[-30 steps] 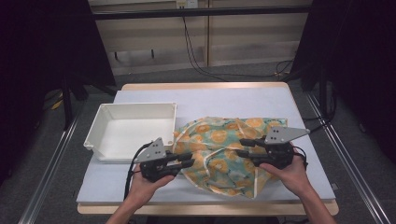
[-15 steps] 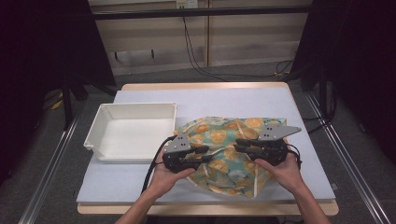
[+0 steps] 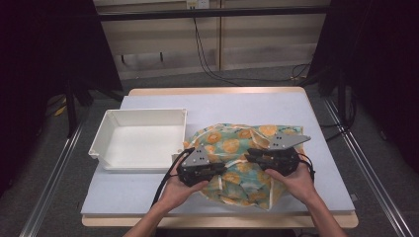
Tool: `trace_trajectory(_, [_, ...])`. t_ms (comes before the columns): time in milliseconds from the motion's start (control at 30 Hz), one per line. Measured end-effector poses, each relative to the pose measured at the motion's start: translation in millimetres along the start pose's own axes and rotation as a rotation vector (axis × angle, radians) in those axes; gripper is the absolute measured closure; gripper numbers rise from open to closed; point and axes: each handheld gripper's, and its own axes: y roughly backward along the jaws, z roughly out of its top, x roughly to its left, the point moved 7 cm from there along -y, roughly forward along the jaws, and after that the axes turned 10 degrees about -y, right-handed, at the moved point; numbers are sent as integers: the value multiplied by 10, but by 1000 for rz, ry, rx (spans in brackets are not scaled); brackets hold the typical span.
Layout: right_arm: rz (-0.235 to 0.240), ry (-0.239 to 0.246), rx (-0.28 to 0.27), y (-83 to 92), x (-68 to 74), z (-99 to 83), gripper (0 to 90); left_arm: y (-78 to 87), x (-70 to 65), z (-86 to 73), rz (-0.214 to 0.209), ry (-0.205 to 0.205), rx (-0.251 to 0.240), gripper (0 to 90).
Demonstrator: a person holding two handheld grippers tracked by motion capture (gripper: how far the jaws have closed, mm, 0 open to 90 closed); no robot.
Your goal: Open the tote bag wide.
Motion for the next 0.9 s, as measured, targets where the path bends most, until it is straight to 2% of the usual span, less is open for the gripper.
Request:
trace_trajectory(33, [-3,2,1,-9,-1,-2,737,1,-8,7,-10,11,-9,900])
trace_trajectory(133, [-8,12,8,-21,-3,-10,691,18,-29,28,-23,12,-12,900])
trace_trajectory(233, [-13,14,13,-26,-13,-14,690,32,-76,74,-42,17,-18,900])
trace_trajectory(267, [-14,10,12,-30,-25,-14,700,35,-81,79,-35,12,-8,900])
trace_trajectory(400, [-12,-8,18,-35,-62,-17,884,29,-62,72,-47,23,-30,900])
trace_trajectory(433, [-9,-12,17,-37,-69,-16,900,41,-57,71,-48,28,-33,900])
trace_trajectory(467, [-13,-24,21,-32,-77,-16,900,41,-51,86,-45,33,-56,874])
trace_trajectory(567, [-19,-29,16,-11,-90,16,900,60,-35,132,-36,33,-76,754])
trace_trajectory(700, [-22,-44,-24,82,-119,144,900,52,1,203,-29,32,-89,735])
trace_trajectory(800, [-12,-62,-49,114,-167,231,900,16,38,272,-19,46,-96,663])
trace_trajectory(900, [-14,-68,-62,138,-217,322,900,12,91,336,-2,30,-89,631])
